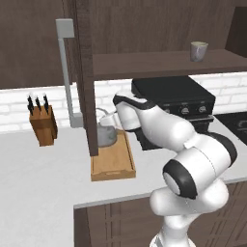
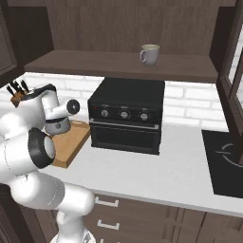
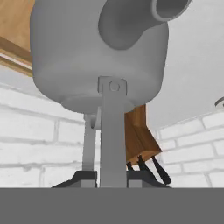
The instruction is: Pick the kettle from the counter and place it on the tray. Then pick the mug from the cabinet and place it on the tray. Then close the cabinet doors.
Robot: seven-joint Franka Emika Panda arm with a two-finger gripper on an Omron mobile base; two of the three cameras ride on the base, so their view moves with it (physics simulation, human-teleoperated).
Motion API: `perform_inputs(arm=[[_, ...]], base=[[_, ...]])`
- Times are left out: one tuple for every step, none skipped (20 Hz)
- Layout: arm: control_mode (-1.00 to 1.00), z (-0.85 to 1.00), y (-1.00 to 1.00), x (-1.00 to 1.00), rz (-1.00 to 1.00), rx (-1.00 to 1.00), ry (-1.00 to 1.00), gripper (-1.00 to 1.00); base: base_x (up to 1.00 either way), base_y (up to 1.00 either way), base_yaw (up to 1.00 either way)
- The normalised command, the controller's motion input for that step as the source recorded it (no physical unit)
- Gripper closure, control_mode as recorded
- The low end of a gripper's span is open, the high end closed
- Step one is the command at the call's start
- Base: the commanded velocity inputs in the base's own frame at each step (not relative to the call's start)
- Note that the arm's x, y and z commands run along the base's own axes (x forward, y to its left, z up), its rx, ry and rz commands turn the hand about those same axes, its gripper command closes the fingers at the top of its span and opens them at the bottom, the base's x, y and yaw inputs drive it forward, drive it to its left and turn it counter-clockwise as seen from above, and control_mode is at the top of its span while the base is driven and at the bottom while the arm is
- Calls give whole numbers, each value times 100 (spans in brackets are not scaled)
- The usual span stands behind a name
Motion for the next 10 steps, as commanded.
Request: perform_inputs(arm=[[-100,-9,15,44,2,5,0,100],[-100,-13,18,45,2,6,0,100],[-100,-16,22,47,2,5,0,100],[-100,-19,24,46,1,5,0,100],[-100,-19,25,46,1,5,0,100],[-100,-23,24,46,1,5,0,100],[-100,-23,20,44,1,5,0,100],[-100,-26,24,43,1,3,0,100],[-100,-28,21,37,1,1,0,100],[-100,-27,18,33,1,0,0,100]], base=[[0,0,0],[0,0,0],[0,0,0],[0,0,0],[0,0,0],[0,0,0],[0,0,0],[0,0,0],[0,0,0],[0,0,0]])
